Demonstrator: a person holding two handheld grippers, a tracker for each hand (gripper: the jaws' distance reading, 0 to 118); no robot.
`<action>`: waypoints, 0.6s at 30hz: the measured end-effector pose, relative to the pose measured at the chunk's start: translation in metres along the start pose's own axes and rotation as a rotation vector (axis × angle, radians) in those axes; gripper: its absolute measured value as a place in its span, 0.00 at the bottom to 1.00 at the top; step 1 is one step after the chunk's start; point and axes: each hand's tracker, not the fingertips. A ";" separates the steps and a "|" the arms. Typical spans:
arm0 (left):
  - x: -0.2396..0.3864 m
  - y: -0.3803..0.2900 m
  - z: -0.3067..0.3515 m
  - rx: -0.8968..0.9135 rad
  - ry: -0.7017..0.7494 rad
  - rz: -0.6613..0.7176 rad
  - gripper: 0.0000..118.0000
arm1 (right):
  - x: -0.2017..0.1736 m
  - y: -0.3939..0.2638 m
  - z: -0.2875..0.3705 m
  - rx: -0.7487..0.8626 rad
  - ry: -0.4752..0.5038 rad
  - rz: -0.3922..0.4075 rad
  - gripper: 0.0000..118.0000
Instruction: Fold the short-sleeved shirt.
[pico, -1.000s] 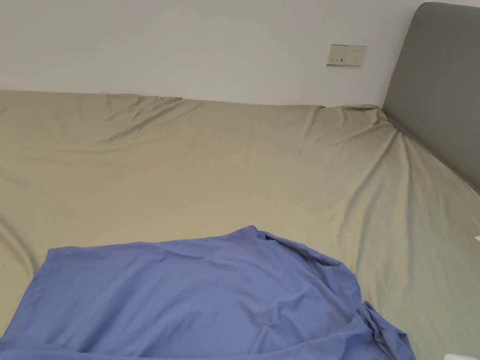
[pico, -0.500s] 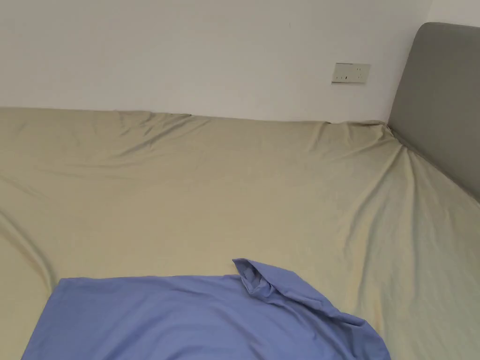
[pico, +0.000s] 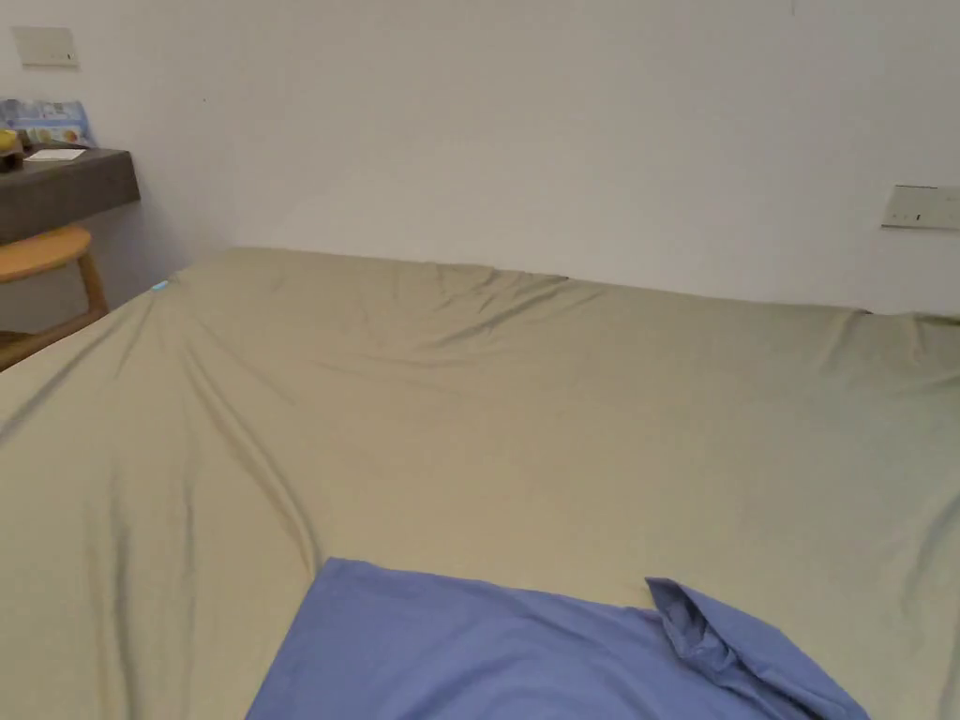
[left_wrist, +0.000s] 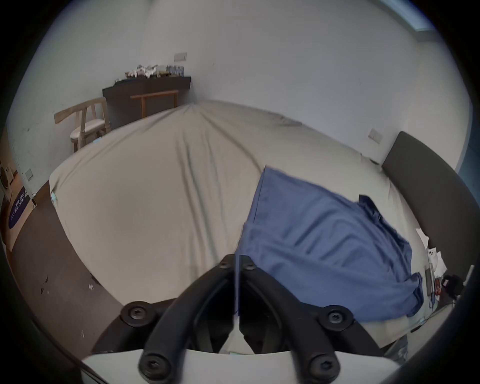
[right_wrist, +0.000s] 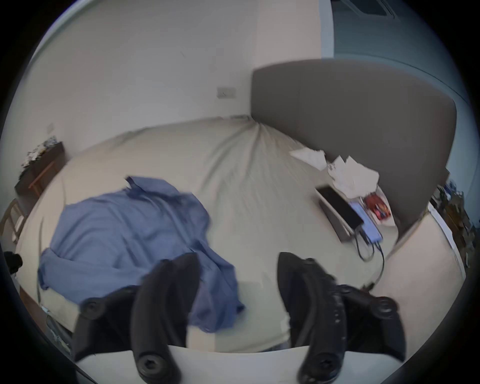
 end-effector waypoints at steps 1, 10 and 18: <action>0.004 0.003 0.001 0.006 -0.006 -0.021 0.01 | -0.005 0.004 0.003 0.017 0.022 -0.006 0.32; 0.019 0.023 -0.068 -0.036 -0.101 -0.059 0.00 | -0.046 0.010 -0.018 -0.014 0.169 -0.003 0.01; 0.040 0.088 -0.190 -0.064 -0.108 -0.161 0.00 | -0.067 0.021 -0.060 -0.121 0.169 0.015 0.01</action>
